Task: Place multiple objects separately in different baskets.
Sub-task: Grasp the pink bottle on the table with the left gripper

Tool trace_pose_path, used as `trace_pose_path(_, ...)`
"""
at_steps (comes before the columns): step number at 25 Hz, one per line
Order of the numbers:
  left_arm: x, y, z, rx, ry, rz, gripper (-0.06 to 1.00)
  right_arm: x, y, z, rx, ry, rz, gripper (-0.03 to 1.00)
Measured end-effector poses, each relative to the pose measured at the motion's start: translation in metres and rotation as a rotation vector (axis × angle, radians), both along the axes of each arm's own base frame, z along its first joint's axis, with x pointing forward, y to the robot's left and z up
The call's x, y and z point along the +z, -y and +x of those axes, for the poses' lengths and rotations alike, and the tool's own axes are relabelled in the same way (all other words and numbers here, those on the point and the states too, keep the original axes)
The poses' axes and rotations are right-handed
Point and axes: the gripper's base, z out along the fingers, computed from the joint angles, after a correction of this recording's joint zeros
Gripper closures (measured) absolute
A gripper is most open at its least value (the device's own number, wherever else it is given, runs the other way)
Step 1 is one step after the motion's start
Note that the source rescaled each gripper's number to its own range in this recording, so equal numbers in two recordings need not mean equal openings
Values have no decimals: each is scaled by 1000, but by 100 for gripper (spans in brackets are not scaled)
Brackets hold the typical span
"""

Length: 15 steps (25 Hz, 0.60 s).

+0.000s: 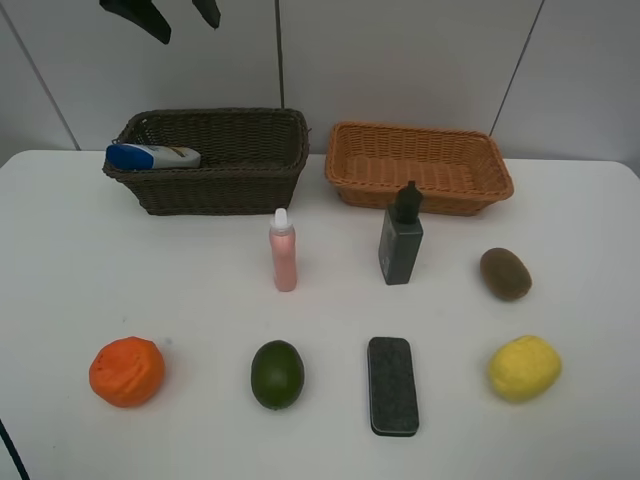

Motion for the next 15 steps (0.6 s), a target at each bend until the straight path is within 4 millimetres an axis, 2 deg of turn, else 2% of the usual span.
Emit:
trace_pose_path(1,1,8,-14,-10,-21,5,30,0,0,0,0,0,0,-3)
trace_pose_path(4,-13,28,-52,-18,-114,59,30,0,0,0,0,0,0,-3)
trace_pose_path(8,-46,57,-84,-66,-223,158,30,0,0,0,0,0,0,-3)
trace_pose_path(11,-70,81,-99,-110,-288,205,30,0,0,0,0,0,0,-3)
trace_pose_path(15,-99,105,-101,-108,-348,234,30,0,0,0,0,0,0,-3)
